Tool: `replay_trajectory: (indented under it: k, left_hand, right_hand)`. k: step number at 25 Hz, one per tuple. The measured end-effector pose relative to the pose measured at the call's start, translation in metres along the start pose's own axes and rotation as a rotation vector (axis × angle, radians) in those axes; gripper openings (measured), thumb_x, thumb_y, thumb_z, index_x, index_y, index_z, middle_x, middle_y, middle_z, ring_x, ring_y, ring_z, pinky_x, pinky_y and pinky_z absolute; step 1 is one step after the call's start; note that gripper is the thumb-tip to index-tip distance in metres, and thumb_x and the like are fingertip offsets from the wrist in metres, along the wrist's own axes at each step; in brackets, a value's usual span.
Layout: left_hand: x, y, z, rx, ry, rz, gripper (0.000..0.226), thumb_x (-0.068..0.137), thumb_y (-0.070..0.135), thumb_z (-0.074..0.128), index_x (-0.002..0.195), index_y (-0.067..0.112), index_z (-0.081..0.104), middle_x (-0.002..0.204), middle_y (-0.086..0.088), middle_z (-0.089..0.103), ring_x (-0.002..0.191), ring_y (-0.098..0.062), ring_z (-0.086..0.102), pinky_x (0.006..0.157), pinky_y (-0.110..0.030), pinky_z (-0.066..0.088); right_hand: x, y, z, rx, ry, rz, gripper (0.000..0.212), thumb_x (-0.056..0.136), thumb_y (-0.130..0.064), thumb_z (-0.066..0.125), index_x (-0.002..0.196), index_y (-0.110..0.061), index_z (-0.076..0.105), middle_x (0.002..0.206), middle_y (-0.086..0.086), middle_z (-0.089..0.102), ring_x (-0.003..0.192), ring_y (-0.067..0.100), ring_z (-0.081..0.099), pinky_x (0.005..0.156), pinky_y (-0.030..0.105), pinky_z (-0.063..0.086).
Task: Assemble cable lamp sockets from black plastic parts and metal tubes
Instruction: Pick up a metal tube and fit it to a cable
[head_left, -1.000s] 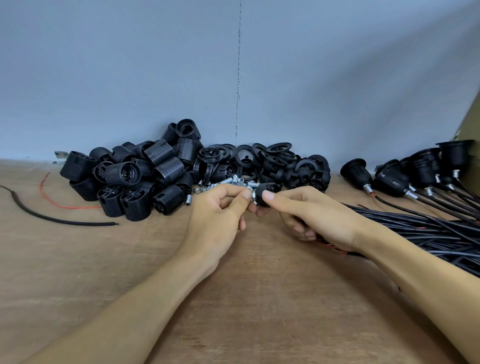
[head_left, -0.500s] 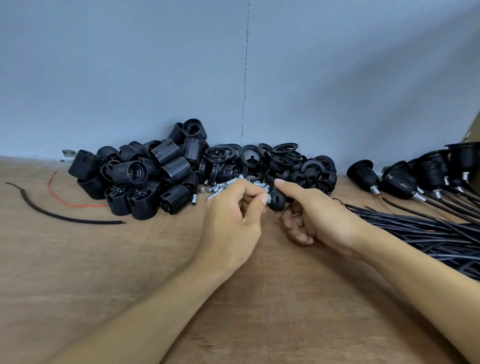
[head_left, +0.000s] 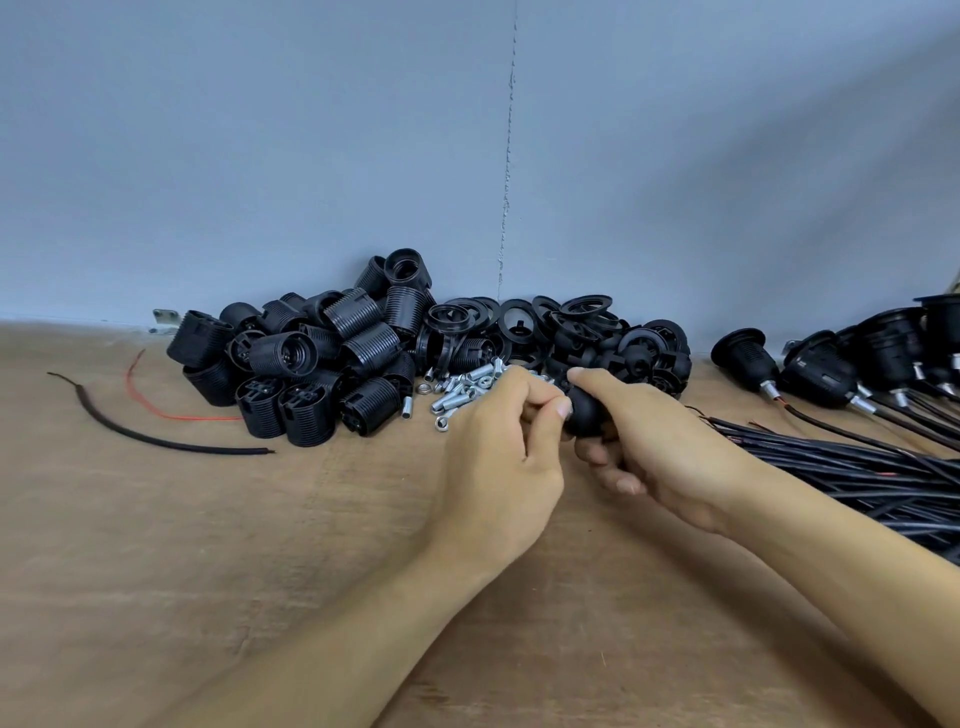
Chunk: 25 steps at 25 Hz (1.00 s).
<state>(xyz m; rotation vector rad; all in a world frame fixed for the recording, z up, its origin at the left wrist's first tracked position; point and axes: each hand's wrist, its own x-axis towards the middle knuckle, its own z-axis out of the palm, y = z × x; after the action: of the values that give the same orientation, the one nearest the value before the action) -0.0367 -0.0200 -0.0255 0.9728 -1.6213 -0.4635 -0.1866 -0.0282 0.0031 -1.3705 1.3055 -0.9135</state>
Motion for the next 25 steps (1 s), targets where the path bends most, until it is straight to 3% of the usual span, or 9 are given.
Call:
replay_trajectory:
  k: [2,5,9,12,14,16,18,20,25]
  left_hand:
    - [0.000,-0.002,-0.002,0.008,-0.023,0.003,0.017,0.097,0.008,0.063,0.083,0.017,0.062,0.065,0.017,0.060,0.066,0.005,0.057,0.063,-0.006,0.038]
    - [0.005,-0.010,-0.003,-0.081,-0.013,-0.138,0.012,0.099,0.012,0.060,0.092,0.020,0.065,0.072,0.012,0.066,0.068,0.000,0.059,0.065,-0.010,0.042]
    - [0.008,-0.012,-0.005,-0.186,-0.050,-0.304,0.029,0.096,0.006,0.056,0.098,0.032,0.067,0.084,0.016,0.070,0.070,-0.004,0.063,0.069,-0.021,0.051]
    - [0.007,-0.014,-0.005,-0.079,-0.160,-0.242,0.031,0.081,0.016,0.059,0.098,0.043,0.060,0.092,0.017,0.068,0.072,0.002,0.059,0.066,-0.011,0.045]
    - [0.006,-0.015,-0.004,0.059,-0.161,-0.181,0.022,0.077,0.031,0.066,0.095,0.043,0.060,0.093,0.016,0.066,0.074,0.003,0.058,0.065,-0.011,0.041]
    - [0.006,-0.017,-0.001,0.054,-0.105,-0.194,0.013,0.079,0.034,0.076,0.083,0.032,0.064,0.075,0.018,0.066,0.065,0.003,0.057,0.059,-0.011,0.039]
    - [0.006,-0.018,0.000,0.066,-0.104,-0.211,0.019,0.082,0.039,0.078,0.078,0.029,0.063,0.065,0.025,0.063,0.058,0.005,0.055,0.057,-0.009,0.039]
    - [0.006,-0.018,0.001,0.072,-0.163,-0.207,0.019,0.087,0.044,0.074,0.080,0.031,0.062,0.073,0.027,0.065,0.060,0.004,0.056,0.059,-0.010,0.040]
    - [0.002,-0.015,0.003,0.101,-0.300,-0.183,0.031,0.089,0.056,0.057,0.081,0.028,0.067,0.072,0.014,0.066,0.059,0.002,0.052,0.054,-0.017,0.039]
  right_hand:
    - [0.001,0.003,0.006,0.088,0.009,0.016,0.046,0.098,-0.055,0.047,0.075,-0.019,0.064,0.062,0.006,0.053,0.041,0.016,0.040,0.040,0.024,0.029]
    - [0.002,0.008,0.010,0.171,0.051,-0.127,0.035,0.097,-0.046,0.058,0.096,-0.013,0.069,0.077,0.005,0.068,0.056,0.018,0.054,0.049,0.026,0.042]
    - [0.000,0.012,0.012,-0.004,0.100,-0.269,0.019,0.093,-0.031,0.069,0.111,-0.026,0.066,0.092,-0.001,0.075,0.078,0.012,0.067,0.072,0.031,0.052]
    - [0.002,0.016,0.012,-0.144,0.141,-0.295,0.024,0.091,-0.027,0.072,0.114,-0.032,0.066,0.110,-0.006,0.073,0.102,0.009,0.068,0.094,0.035,0.052]
    - [-0.001,0.009,0.008,-0.180,0.091,-0.290,0.022,0.090,-0.027,0.073,0.111,-0.029,0.069,0.108,-0.007,0.074,0.100,0.005,0.069,0.092,0.029,0.051]
    - [-0.005,-0.005,-0.001,-0.286,-0.015,-0.280,0.015,0.092,-0.030,0.070,0.107,-0.028,0.072,0.097,-0.010,0.076,0.086,-0.001,0.069,0.079,0.019,0.051]
    - [-0.006,-0.021,-0.021,-0.485,0.029,-0.295,0.010,0.094,-0.032,0.068,0.101,-0.029,0.074,0.088,-0.014,0.075,0.080,-0.002,0.067,0.075,0.019,0.050]
    - [-0.007,-0.036,-0.048,-0.688,0.115,-0.226,0.007,0.090,-0.027,0.071,0.095,-0.031,0.074,0.080,-0.017,0.073,0.073,-0.003,0.064,0.072,0.021,0.046]
    - [-0.011,-0.035,-0.075,-1.153,-0.082,0.195,0.016,0.080,-0.028,0.081,0.091,-0.030,0.070,0.087,-0.013,0.070,0.090,0.007,0.062,0.082,0.026,0.045]
